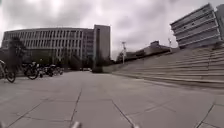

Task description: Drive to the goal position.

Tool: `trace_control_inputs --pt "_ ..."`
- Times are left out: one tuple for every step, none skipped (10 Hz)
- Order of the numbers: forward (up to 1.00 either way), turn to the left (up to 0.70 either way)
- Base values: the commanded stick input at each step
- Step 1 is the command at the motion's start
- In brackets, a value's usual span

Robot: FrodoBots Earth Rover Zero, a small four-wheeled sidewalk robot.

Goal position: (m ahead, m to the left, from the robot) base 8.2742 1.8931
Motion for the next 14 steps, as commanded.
trace_control_inputs --pt "0.7 0.35" --pt "0.7 0.26" --pt "0.7 0.1" --pt "0.7 0.0" --pt "0.7 0.0" --pt "0.7 0.0" --pt "0.7 0.0" --pt "0.7 0.0" --pt "0.7 0.0" --pt "0.7 0.0" --pt "0.7 0.0" --pt "0.7 0.0" --pt "0.7 0.0" --pt "0.7 0.0"
